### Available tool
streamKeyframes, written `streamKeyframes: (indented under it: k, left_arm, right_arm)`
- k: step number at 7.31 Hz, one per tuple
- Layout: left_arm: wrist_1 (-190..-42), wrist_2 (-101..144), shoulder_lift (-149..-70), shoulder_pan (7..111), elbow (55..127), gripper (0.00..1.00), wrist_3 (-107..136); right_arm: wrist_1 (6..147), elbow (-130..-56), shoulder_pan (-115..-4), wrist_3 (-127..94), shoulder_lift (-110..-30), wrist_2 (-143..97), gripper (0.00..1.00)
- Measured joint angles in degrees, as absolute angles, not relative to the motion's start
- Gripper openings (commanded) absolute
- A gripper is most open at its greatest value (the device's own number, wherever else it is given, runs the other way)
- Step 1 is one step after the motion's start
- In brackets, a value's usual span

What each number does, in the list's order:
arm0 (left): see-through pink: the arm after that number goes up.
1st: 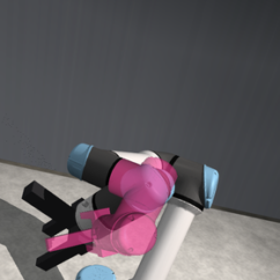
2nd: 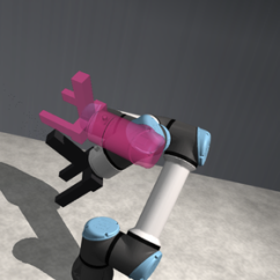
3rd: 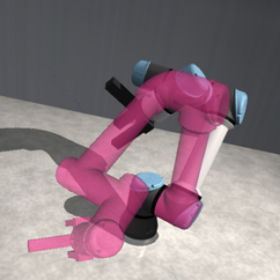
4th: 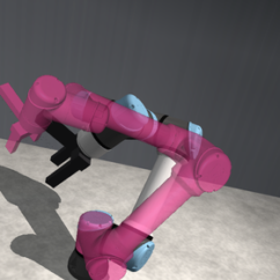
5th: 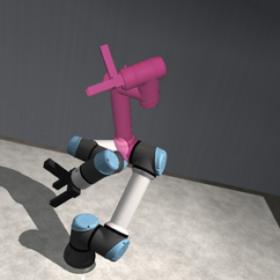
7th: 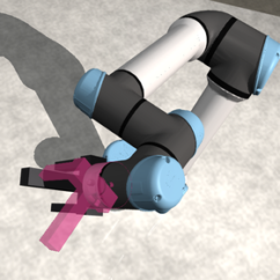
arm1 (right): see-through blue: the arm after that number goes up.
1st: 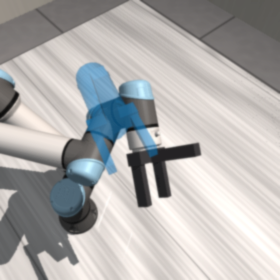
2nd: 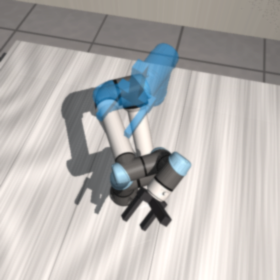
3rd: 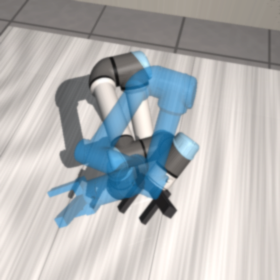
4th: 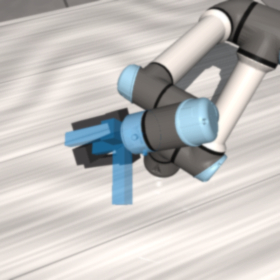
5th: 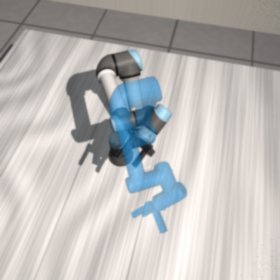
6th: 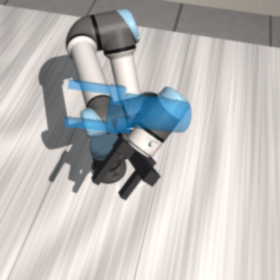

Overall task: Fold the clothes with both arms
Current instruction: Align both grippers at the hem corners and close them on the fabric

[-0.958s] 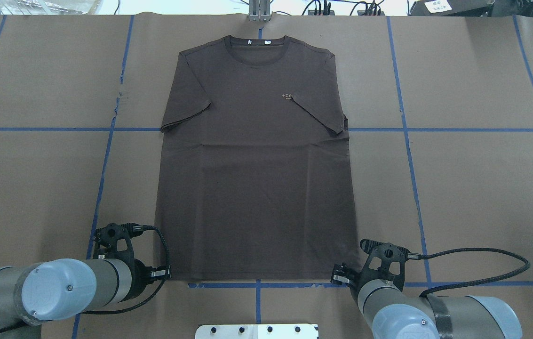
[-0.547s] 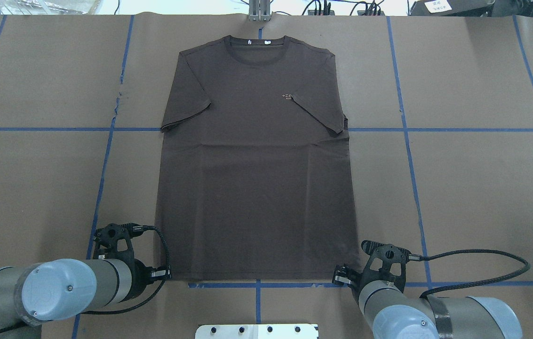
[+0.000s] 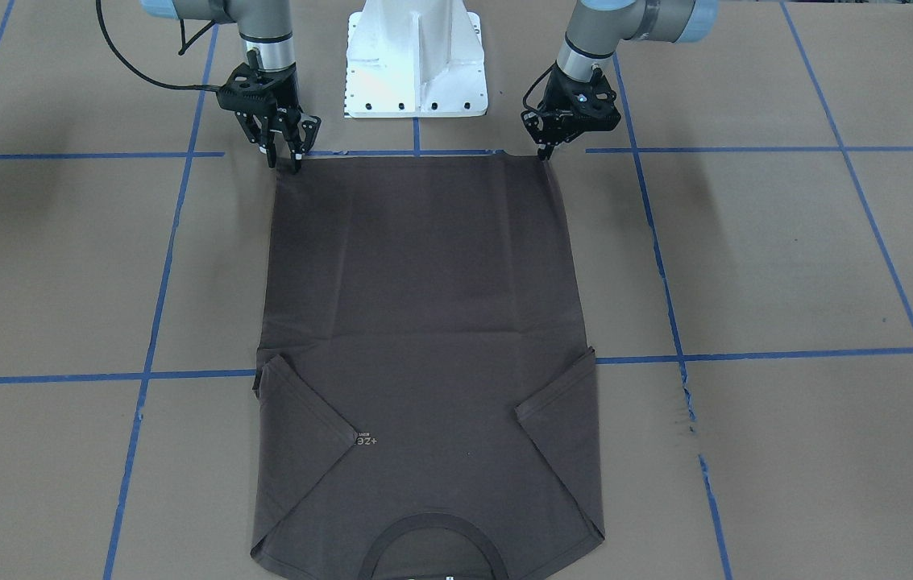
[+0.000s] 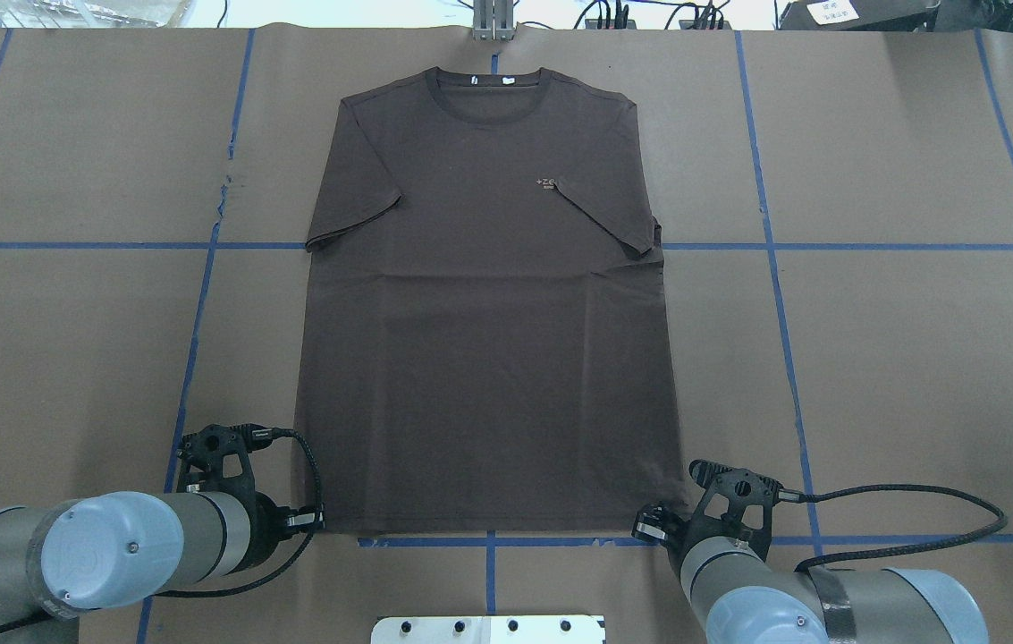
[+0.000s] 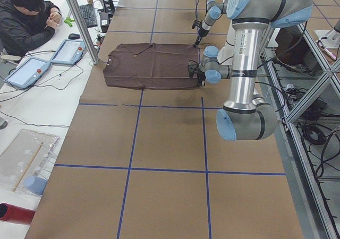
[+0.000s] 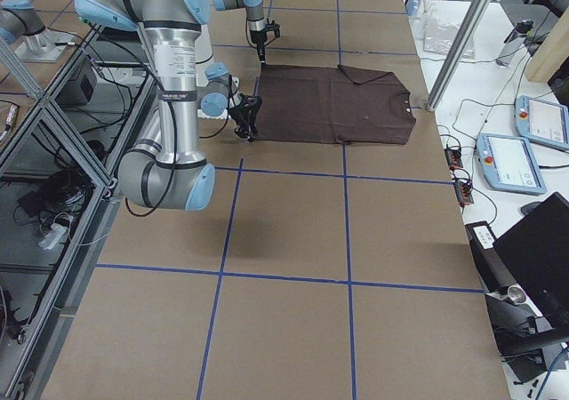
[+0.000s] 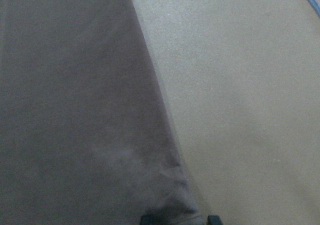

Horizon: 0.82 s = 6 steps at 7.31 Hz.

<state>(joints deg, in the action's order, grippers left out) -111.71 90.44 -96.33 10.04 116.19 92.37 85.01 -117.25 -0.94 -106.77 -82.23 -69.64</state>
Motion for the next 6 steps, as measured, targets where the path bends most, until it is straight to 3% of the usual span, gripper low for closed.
streamKeyframes:
  k: [6]
  left_arm:
    - [-111.8,90.4,-96.3,10.0,116.2,0.00,92.3]
  right_arm:
    - [85.1,-118.6,-1.5,-107.1,-82.0,-69.4,0.00]
